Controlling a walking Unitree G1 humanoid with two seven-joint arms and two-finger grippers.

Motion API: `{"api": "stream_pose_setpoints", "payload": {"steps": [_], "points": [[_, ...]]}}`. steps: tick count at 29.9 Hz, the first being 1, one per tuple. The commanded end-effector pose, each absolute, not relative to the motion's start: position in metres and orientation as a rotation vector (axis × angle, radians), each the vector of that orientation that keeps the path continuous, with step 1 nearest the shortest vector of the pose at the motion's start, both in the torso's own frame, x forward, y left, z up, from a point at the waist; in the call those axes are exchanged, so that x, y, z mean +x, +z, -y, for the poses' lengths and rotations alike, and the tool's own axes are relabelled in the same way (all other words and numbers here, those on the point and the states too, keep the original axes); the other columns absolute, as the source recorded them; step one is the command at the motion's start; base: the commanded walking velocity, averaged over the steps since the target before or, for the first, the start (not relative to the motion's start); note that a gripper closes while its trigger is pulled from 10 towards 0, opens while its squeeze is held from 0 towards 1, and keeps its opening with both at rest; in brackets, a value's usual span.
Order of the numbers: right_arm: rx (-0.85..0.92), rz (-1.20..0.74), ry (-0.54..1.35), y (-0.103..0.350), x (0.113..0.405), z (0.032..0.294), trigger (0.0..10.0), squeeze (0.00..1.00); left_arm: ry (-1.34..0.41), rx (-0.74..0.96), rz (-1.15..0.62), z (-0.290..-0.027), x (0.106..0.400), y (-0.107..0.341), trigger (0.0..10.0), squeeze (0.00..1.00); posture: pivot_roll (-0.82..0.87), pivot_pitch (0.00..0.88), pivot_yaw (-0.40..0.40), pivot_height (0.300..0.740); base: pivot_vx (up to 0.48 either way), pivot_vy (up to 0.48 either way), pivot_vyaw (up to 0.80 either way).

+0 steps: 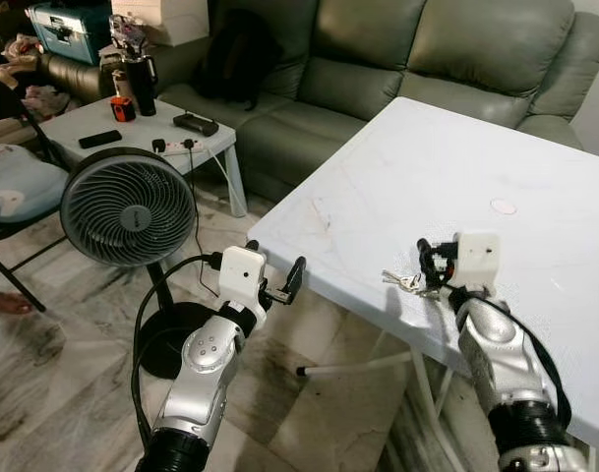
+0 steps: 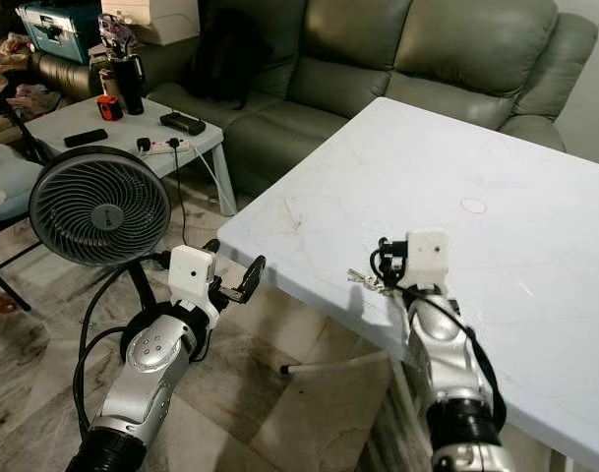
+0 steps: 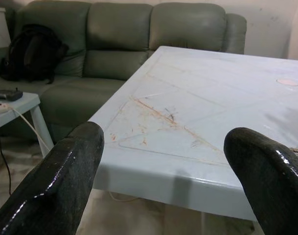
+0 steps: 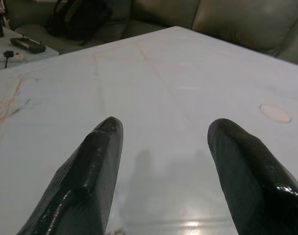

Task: Hang keys on a hook

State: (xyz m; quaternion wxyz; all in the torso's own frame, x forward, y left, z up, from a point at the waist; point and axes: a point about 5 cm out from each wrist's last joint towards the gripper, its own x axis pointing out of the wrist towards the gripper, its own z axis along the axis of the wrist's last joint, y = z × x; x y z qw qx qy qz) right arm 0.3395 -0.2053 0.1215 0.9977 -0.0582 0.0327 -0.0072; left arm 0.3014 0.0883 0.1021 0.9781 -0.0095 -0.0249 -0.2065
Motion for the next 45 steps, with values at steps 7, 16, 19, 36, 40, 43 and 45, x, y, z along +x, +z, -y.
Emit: {"api": "stream_pose_setpoints", "payload": {"steps": [7,16,19,36,40,43,45], "points": [[-0.219,-0.097,0.129,0.132,0.344,0.208,10.0,0.0,-0.41,-0.018,0.052,-0.088,0.3,0.104,10.0,0.0,0.08,0.0,-0.041,0.74,0.0,0.0,0.0],[-0.287,-0.189,0.357,0.109,0.324,0.194,10.0,0.0,-0.404,-0.024,0.047,-0.088,0.301,0.104,10.0,0.0,0.07,0.0,-0.039,0.74,0.0,0.0,0.0],[-0.284,-0.204,0.368,0.106,0.322,0.19,10.0,0.0,-0.403,-0.024,0.046,-0.088,0.301,0.104,10.0,0.0,0.07,0.0,-0.037,0.74,0.0,0.0,0.0],[-0.128,-0.261,0.248,0.092,0.319,0.159,10.0,0.0,-0.421,-0.012,0.025,-0.083,0.297,0.1,10.0,0.0,0.08,0.0,-0.037,0.74,0.0,0.0,0.0],[-0.051,-0.234,0.227,0.097,0.32,0.157,10.0,0.0,-0.441,-0.008,0.024,-0.079,0.295,0.099,10.0,0.0,0.08,0.0,-0.035,0.74,0.0,0.0,0.0],[-0.036,-0.212,0.206,0.099,0.32,0.158,10.0,0.0,-0.448,-0.012,0.022,-0.077,0.294,0.099,10.0,0.0,0.08,0.0,-0.031,0.74,0.0,0.0,0.0],[-0.019,-0.197,0.149,0.101,0.322,0.163,10.0,0.0,-0.474,-0.006,0.017,-0.072,0.292,0.099,10.0,0.0,0.07,0.0,-0.028,0.74,0.0,0.0,0.0]]}}
